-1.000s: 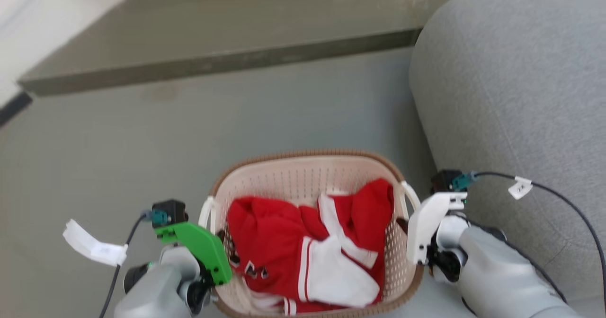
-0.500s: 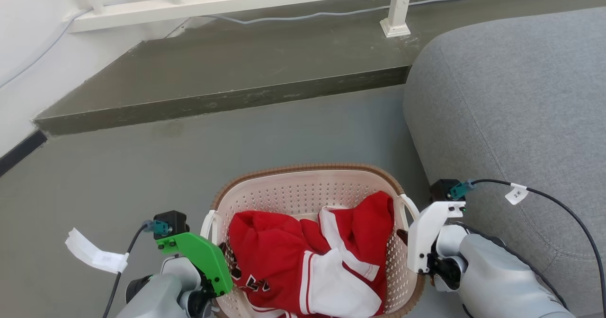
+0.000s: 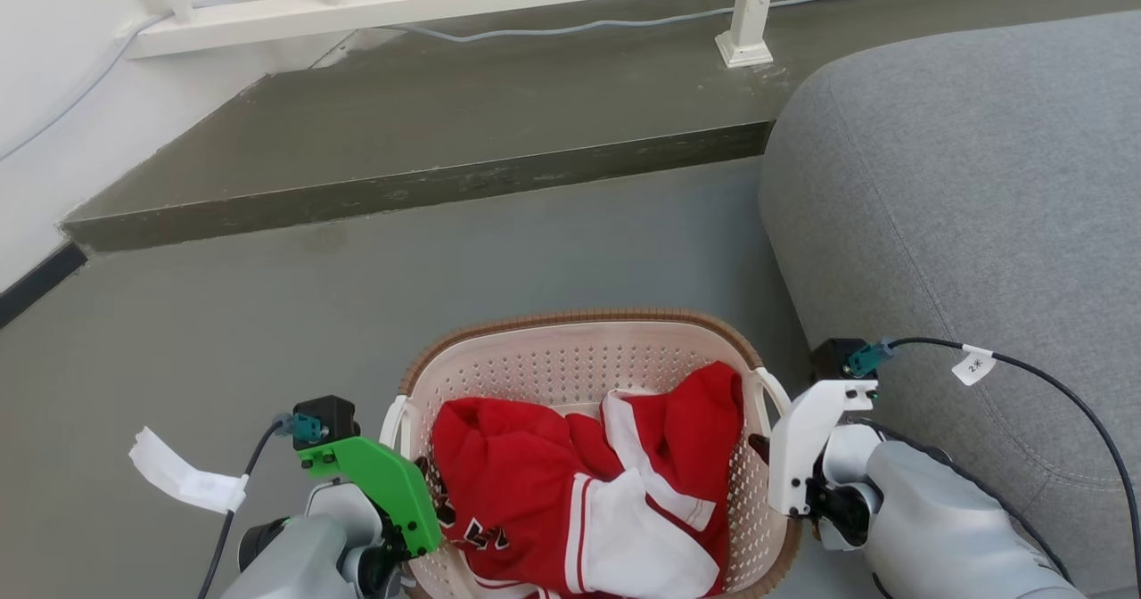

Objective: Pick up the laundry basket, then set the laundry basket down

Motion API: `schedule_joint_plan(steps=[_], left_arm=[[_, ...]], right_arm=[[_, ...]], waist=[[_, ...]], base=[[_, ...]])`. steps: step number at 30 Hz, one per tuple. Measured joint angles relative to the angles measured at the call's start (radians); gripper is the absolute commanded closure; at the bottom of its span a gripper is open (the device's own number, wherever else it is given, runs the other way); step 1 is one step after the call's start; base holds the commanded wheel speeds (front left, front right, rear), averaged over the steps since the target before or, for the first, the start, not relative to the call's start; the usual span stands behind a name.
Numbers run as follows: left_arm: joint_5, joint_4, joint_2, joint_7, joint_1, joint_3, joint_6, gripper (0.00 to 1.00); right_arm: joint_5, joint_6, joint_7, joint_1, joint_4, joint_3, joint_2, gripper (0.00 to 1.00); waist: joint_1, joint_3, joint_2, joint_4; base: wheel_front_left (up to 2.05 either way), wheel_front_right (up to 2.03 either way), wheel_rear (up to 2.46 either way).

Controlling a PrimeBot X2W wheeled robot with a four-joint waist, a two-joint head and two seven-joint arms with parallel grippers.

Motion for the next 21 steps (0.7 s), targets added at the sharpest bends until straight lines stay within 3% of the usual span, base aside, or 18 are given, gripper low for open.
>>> schedule_joint_plan(steps=[21], left_arm=[[-0.028, -0.007, 0.001, -0.012, -0.001, -0.023, 0.022, 1.0]], right_arm=[[0.019, 0.0, 0.0, -0.005, 0.001, 0.015, -0.003, 1.0]], waist=[[0.0, 0.016, 0.0, -0.005]], base=[[0.0, 0.0, 0.0]])
